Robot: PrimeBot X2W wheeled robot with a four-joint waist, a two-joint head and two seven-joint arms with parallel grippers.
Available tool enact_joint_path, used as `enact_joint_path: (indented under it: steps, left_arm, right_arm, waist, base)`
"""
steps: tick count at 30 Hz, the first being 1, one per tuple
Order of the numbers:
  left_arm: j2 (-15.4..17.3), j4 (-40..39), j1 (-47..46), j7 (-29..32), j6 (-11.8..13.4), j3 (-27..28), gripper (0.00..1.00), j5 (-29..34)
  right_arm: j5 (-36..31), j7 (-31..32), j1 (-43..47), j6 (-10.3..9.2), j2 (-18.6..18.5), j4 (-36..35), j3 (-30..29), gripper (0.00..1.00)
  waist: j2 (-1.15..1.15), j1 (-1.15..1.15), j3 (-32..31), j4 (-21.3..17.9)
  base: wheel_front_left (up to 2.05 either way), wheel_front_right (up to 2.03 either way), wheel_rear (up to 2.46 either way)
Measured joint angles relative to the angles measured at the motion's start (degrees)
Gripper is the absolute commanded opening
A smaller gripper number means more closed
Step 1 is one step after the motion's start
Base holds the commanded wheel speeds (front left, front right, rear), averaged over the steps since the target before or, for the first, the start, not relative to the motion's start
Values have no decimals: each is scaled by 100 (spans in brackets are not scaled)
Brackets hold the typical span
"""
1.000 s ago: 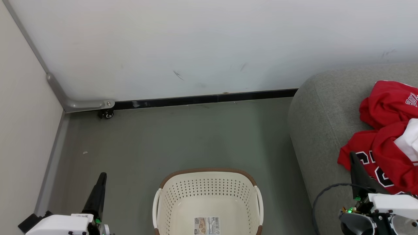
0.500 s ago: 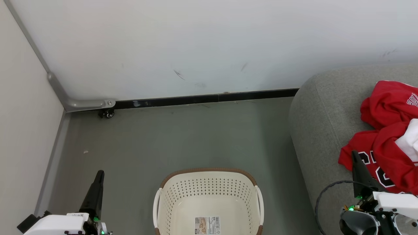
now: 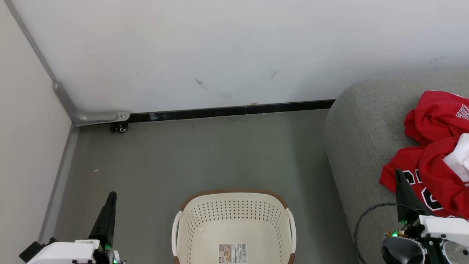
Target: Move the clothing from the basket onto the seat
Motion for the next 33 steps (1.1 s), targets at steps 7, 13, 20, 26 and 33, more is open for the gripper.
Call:
enact_joint_path:
  steps: [7,13,20,26,33]
  left_arm:
    - [0,21,-7,1,-5,2,0,0]
    - [0,40,-16,15,-5,7,0,0]
    - [0,55,-19,15,-7,9,0,1]
    - [0,63,-24,15,-7,12,0,1]
    - [-1,70,-74,15,-7,16,0,1]
  right_arm:
    - [0,1,0,0,0,7,-8,0]
    - [0,8,0,0,1,11,-13,0]
    - [0,8,-1,0,1,13,-22,0]
    - [0,8,-1,0,1,14,-27,0]
    - [0,16,-2,0,2,15,-32,0]
  waist:
    - [0,0,0,0]
    - [0,0,-1,0]
    - [0,0,-1,0]
    - [0,-1,-1,0]
    - [0,-1,-1,1]
  base:
    - [0,0,0]
    - [0,0,0]
    - [0,0,0]
    - [0,0,0]
    - [0,0,0]
